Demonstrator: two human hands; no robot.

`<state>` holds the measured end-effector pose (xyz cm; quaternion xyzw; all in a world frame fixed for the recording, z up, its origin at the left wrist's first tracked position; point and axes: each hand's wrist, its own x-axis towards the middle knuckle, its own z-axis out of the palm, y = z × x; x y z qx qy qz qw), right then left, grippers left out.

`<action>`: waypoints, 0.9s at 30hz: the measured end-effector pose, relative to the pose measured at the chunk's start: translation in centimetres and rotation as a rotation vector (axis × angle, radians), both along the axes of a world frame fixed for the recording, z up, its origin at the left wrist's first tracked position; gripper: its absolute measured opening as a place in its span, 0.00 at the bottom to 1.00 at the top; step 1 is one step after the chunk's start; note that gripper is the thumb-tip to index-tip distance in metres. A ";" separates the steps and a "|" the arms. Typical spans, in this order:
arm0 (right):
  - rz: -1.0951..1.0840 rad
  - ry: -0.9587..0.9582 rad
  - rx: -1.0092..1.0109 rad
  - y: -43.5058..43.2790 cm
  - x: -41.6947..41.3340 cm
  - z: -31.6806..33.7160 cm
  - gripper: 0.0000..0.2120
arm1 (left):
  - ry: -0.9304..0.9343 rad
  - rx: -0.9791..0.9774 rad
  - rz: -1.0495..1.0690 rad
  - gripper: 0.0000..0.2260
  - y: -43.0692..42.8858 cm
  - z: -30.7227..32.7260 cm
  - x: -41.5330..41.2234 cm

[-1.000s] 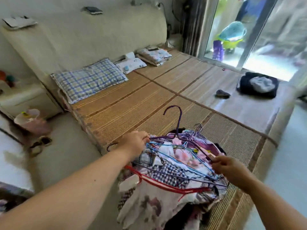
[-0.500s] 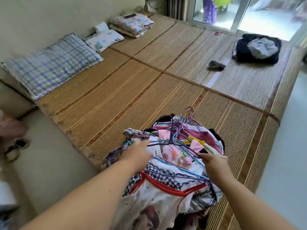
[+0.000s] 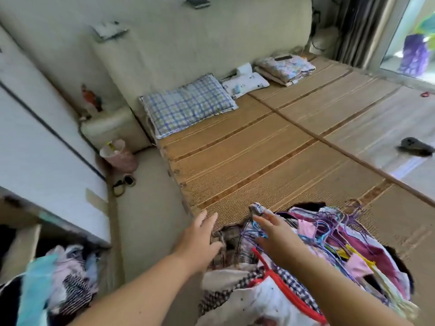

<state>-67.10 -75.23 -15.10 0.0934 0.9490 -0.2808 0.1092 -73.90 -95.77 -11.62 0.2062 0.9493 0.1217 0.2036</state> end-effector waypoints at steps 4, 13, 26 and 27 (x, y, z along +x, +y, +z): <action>0.275 0.152 0.024 -8.3 -4.3 5.5 0.31 | 0.221 0.000 0.097 0.32 -7.3 5.4 0.2; 0.685 0.447 0.037 -29.9 -8.7 16.0 0.32 | 0.577 -0.084 0.412 0.33 -27.2 16.0 4.0; 1.039 0.859 -0.077 -53.2 -10.4 32.0 0.32 | 0.967 -0.192 0.741 0.31 -44.9 30.8 8.6; 1.055 0.893 -0.100 -54.6 -10.7 33.3 0.32 | 1.001 -0.203 0.756 0.31 -45.6 32.2 8.7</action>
